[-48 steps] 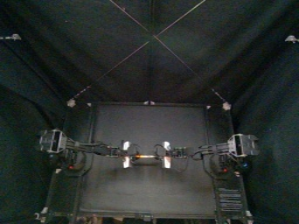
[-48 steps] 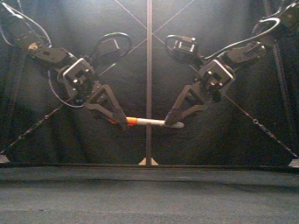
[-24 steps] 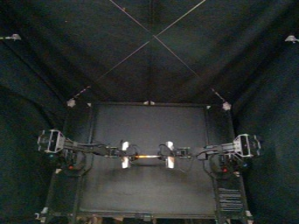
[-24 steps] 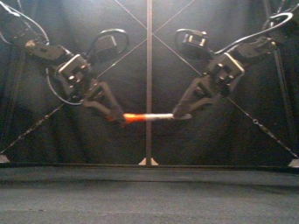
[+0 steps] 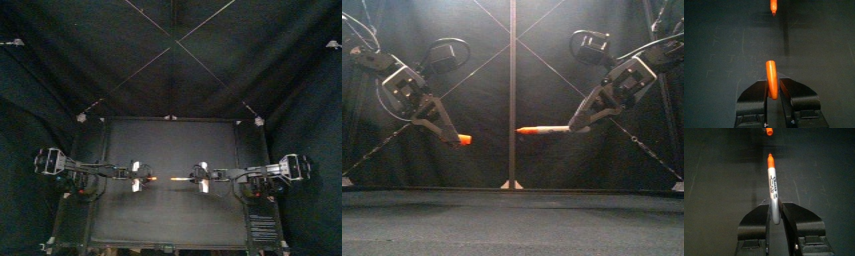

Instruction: Uncap the pen

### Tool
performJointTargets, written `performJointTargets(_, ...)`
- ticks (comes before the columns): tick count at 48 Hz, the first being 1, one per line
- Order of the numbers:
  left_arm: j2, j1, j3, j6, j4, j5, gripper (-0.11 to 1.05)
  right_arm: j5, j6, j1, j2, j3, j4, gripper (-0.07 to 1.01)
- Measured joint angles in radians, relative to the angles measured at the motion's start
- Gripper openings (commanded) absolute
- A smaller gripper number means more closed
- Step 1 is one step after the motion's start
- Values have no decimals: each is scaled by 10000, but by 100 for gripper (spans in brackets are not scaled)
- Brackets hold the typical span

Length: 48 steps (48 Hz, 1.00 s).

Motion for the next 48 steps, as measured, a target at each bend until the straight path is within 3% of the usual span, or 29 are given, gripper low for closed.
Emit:
performJointTargets(10, -261, 0, 169, -46, 0, -123, 50, -77, 15, 0, -31, 46, 15, 54)
performJointTargets(45, -353, -15, 184, -46, 0, -169, 50, -77, 0, 0, -46, 46, 0, 54)
performJointTargets(48, -353, -15, 184, -15, 0, -169, 50, -77, 0, -15, -31, 46, -15, 54)
